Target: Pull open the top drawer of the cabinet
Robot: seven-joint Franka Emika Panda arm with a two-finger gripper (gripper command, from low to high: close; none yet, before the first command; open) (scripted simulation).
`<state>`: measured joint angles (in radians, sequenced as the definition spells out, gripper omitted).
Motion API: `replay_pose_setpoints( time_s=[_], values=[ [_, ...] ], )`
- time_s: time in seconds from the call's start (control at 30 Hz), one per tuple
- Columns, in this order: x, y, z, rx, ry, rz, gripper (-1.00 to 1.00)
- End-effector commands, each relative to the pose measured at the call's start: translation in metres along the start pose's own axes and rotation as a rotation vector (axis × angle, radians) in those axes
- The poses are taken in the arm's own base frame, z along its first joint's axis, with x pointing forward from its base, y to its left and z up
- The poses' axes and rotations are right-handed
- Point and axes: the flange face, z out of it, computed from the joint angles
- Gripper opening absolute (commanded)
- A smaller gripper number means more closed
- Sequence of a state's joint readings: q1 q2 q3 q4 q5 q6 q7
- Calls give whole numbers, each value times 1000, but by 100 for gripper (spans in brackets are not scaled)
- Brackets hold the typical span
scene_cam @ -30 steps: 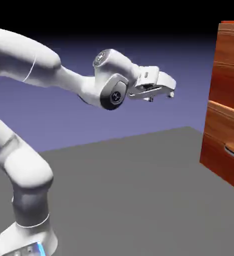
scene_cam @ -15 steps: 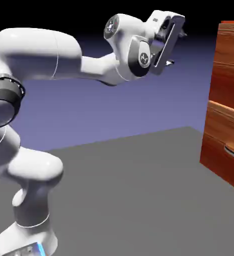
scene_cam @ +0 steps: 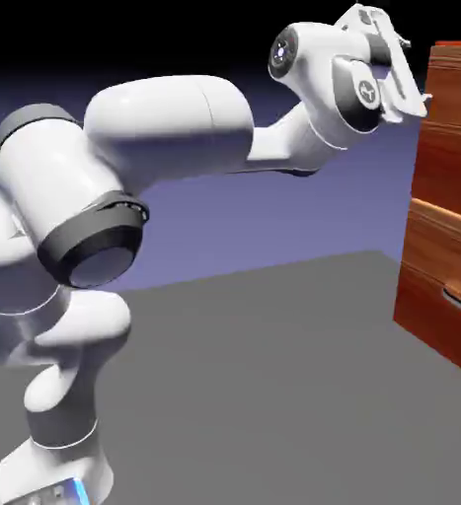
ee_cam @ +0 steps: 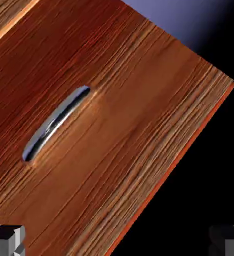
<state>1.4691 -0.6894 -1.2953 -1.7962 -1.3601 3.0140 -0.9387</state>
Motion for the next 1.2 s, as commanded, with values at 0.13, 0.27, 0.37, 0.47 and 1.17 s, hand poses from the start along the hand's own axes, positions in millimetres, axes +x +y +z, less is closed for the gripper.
replay_pose_setpoints(
  time_s=[0.13,0.27,0.37,0.47,1.17],
  values=[
    [-11,-16,39,-2,-37,-335,0],
    [-15,-34,72,10,-67,-618,0],
    [-14,-48,97,26,-88,-839,0],
    [-10,-63,121,46,-107,-1069,0],
    [54,-111,235,129,-206,-2272,0]
  ],
)
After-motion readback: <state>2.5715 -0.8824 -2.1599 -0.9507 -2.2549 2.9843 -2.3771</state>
